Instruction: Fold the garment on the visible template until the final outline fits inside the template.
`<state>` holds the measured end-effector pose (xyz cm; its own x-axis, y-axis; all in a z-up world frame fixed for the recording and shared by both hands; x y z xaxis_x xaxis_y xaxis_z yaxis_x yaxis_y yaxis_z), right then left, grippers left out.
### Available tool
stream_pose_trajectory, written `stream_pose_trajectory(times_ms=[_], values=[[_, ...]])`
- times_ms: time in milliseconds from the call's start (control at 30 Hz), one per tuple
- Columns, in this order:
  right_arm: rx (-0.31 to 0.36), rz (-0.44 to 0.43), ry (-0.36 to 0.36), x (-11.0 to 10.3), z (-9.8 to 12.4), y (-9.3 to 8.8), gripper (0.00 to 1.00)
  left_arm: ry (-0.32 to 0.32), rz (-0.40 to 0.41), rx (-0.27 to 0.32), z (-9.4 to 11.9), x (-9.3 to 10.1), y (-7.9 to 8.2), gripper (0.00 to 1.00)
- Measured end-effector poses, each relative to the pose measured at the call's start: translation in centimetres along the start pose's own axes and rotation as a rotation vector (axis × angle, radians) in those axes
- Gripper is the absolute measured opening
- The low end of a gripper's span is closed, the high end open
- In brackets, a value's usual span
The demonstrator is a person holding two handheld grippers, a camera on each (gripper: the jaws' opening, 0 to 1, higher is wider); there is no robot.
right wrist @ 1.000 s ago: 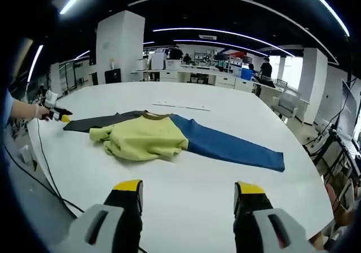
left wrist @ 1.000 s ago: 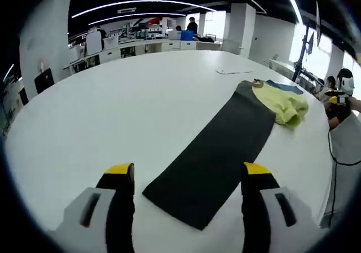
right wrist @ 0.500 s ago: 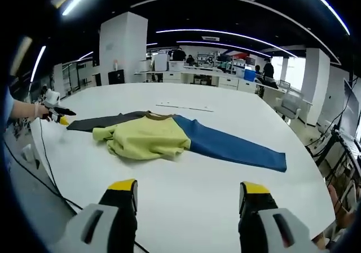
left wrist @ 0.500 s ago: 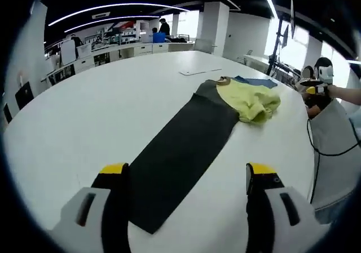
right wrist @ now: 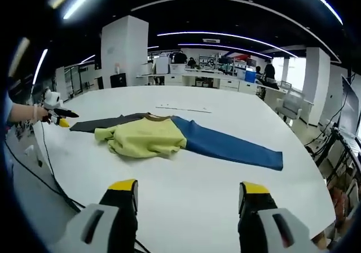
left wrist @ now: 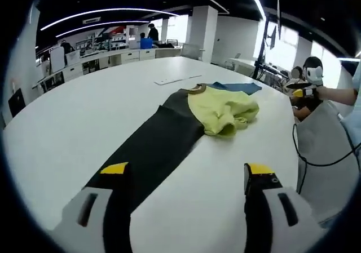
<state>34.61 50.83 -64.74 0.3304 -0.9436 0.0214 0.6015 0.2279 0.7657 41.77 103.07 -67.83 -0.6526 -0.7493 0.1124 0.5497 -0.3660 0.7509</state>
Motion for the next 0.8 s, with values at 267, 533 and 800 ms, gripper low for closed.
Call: stream_pose_trajectory(times_ms=[267, 533, 800], values=[[0.008, 0.019, 0.035, 1.2, 0.4, -0.5, 0.73, -0.008, -0.018, 0.01, -0.1, 4.9, 0.8, 0.78], [-0.01, 0.063, 0.094, 2.3, 0.1, -1.5, 0.8, 0.006, 0.005, 0.059, -0.4, 8.8, 1.8, 0.78], [-0.009, 0.12, 0.138, 3.6, -0.3, -1.1, 0.8, 0.016, -0.032, 0.086, -1.2, 11.8, 2.6, 0.77]])
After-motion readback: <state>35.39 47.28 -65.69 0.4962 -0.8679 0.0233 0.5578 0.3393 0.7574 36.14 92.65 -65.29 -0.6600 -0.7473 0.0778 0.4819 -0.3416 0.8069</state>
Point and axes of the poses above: the point that each gripper's makers call its tool centre point, and the gripper's own axes: z roughly backward along the fingers, x roughly to its right, y roughly out of its top, the point moved 3 cm from there along z, roughly backward along the fingers, and after that the axes turned 9 degrees about -x, right-handed, at the moved point
